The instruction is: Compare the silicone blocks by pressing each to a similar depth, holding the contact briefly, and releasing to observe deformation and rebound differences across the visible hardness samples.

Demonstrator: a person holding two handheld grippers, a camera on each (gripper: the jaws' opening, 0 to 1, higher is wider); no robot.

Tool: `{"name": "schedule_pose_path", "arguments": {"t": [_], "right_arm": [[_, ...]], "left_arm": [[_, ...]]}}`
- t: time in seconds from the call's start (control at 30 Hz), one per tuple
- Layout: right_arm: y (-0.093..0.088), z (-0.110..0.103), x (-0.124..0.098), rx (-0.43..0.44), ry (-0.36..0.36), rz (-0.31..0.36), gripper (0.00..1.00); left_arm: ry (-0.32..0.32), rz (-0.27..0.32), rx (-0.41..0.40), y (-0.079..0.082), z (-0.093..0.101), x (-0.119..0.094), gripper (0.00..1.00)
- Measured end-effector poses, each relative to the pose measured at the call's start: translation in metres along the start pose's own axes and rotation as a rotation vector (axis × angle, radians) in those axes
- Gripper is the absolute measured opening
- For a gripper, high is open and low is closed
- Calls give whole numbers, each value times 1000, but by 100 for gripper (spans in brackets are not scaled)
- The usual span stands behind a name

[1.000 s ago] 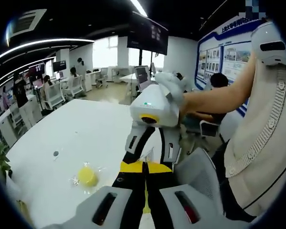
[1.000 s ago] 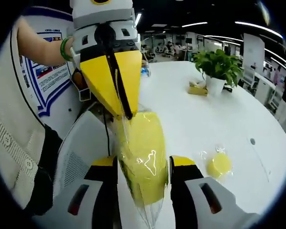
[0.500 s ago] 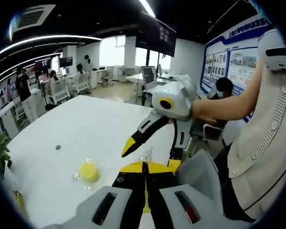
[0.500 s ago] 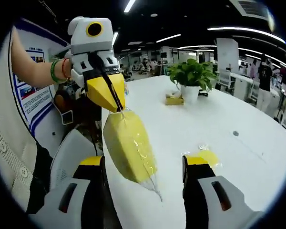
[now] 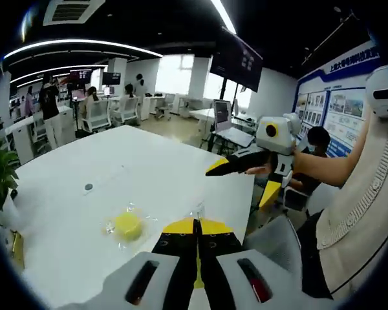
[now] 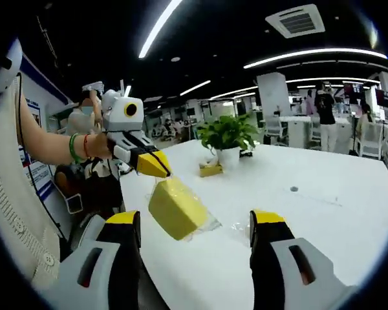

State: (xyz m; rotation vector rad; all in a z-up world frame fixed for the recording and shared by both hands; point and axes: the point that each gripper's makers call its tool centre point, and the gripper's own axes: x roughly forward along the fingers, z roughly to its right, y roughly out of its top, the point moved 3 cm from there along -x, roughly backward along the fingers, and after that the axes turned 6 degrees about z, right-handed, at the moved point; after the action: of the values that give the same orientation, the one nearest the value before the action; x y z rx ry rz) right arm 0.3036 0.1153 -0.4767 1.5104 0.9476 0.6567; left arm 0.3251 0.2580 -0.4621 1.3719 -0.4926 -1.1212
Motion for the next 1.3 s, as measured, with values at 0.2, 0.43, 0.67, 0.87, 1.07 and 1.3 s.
{"name": "schedule_pose_path", "arguments": {"t": [0.2,0.43,0.67,0.87,1.07,1.3], "right_arm": [[13,-5,-18,-72,-70,90,68],[1,-7,-31,-16,-141,100,67],[-13,-16,-34,72,-186,100,71],[-24,-16,-38,95,-228,64,68],[-32,-12,-41,118,-263,31,67],[-41,-8,-43,153,-318,3,65]], "left_arm": [[47,18,-13,-7,-16,-7,0],[92,49,-81,-20,-43,-17,0],[145,71,-144,-37,-75,-25,0],[214,98,-206,-51,-108,-26,0],[226,79,-266,-74,-129,-19,0],[176,63,-364,-94,-142,-7,0]]}}
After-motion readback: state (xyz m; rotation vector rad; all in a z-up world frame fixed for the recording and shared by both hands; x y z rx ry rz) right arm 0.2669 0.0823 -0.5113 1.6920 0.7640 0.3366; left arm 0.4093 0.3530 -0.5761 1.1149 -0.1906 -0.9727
